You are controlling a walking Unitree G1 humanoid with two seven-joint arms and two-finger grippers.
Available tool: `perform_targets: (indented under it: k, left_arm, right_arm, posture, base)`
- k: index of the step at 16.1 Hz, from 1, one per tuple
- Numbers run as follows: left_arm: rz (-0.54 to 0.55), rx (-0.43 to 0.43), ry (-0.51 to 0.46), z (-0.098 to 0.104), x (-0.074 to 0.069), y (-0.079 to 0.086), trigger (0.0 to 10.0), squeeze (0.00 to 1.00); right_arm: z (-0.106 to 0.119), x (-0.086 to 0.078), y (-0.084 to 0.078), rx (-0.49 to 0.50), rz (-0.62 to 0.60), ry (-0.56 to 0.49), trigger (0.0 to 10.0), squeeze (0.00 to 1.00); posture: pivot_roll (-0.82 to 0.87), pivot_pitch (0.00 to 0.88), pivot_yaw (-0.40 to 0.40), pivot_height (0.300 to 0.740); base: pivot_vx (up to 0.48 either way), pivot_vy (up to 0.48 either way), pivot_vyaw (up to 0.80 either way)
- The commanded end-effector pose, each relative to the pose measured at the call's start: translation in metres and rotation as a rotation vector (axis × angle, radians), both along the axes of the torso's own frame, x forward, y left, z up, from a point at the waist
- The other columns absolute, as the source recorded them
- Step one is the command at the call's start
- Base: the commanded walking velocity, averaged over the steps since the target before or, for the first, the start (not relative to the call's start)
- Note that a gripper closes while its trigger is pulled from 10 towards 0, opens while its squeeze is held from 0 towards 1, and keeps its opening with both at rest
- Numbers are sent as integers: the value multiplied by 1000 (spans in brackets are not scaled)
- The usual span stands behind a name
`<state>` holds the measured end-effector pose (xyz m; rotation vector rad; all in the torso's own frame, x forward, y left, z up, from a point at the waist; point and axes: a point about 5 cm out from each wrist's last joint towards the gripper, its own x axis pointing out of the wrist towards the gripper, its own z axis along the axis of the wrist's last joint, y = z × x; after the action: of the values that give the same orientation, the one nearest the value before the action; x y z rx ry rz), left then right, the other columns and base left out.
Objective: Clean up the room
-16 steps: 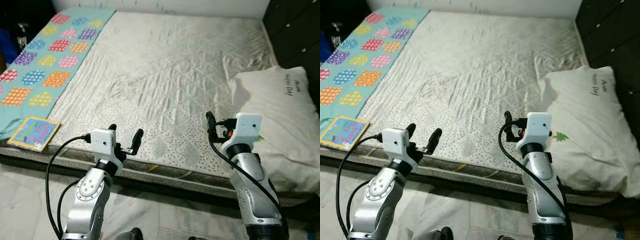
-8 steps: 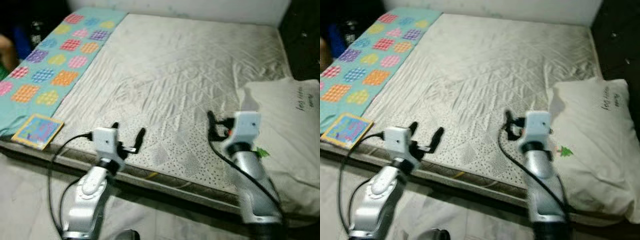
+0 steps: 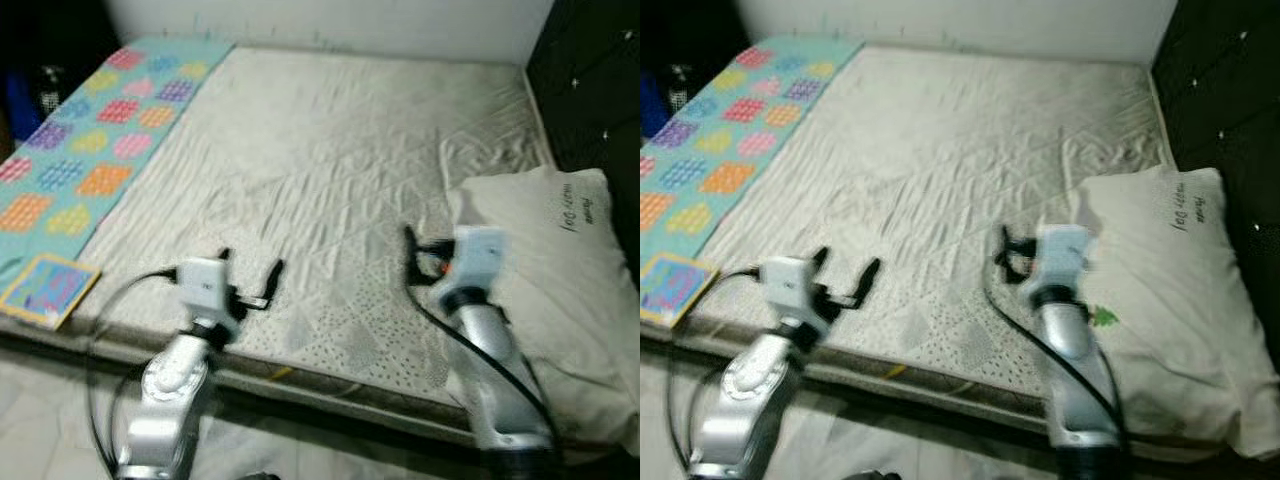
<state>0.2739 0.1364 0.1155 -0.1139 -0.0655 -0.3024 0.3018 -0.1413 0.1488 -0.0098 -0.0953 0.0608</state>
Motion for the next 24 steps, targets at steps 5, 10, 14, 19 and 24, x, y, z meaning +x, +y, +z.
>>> perform_targets:
  k: [5,10,14,19,24]
  left_arm:
    - [57,5,49,-7,2,1,10000,0]
    - [46,-11,51,-6,3,-1,10000,0]
    - [46,-18,53,-5,4,-2,10000,0]
    - [47,-22,52,-5,4,-2,10000,0]
    - [47,-21,53,-5,4,-2,10000,0]
  right_arm:
    - [-5,-2,-9,-6,-28,18,10000,0]
    - [-7,-2,-10,3,-32,29,10000,0]
    - [-7,-2,-10,2,-29,29,10000,0]
    - [-7,-1,-10,0,-23,28,10000,0]
    - [-7,-1,-9,-1,-19,30,10000,0]
  posture:
    - [-33,149,50,740]
    - [-36,151,51,740]
    - [-37,153,48,740]
    - [-38,153,47,740]
    - [-38,155,48,740]
  base:
    - [49,0,0]
    - [0,0,-480]
    - [0,310,-730]
    - [0,386,0]
    - [0,395,0]
